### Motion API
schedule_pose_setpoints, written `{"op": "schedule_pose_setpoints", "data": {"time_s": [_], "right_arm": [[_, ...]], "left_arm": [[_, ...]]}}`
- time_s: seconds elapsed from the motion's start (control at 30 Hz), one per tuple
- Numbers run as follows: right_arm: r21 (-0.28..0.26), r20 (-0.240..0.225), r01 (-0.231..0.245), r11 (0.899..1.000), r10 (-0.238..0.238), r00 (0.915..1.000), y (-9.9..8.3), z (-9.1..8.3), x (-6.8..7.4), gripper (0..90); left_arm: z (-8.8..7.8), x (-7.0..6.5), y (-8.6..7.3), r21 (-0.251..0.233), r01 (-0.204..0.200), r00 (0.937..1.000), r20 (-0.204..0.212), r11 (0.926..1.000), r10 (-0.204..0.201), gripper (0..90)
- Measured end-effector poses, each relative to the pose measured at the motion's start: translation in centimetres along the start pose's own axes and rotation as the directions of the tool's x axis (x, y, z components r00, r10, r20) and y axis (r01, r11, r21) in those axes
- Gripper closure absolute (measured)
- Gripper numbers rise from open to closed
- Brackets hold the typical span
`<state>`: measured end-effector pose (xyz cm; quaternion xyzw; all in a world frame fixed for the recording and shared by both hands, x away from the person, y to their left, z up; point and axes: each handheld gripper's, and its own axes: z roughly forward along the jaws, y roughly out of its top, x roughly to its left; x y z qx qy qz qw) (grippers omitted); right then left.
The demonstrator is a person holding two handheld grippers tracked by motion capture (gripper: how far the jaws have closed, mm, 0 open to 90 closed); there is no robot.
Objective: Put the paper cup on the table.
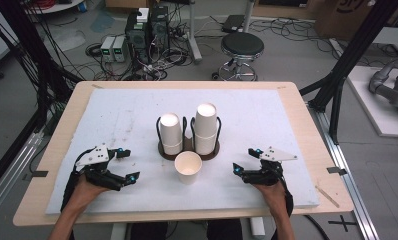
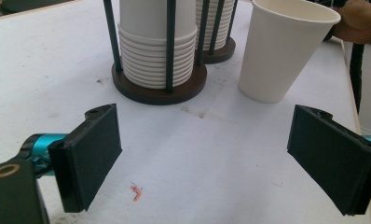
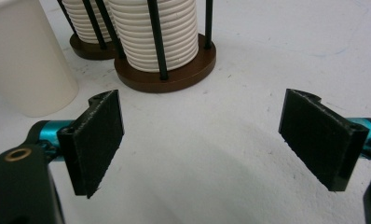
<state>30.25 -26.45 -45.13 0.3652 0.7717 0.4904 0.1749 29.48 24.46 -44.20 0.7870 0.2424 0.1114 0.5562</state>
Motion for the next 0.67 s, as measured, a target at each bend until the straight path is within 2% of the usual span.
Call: {"op": "schedule_pose_setpoints", "data": {"time_s": [0.57,0.67], "right_arm": [[-0.001,-0.003,-0.006,1.000,0.006,1.0000,0.00,-0.02,-0.04,14.5],[-0.014,0.006,0.004,1.000,-0.004,1.0000,-0.07,-0.14,0.10,14.5]], "left_arm": [[0.03,0.12,-0.15,0.003,0.007,1.0000,0.004,1.0000,-0.007,9.7],[0.17,0.03,-0.25,0.006,0.009,0.9999,0.008,0.9999,-0.009,9.7]]}}
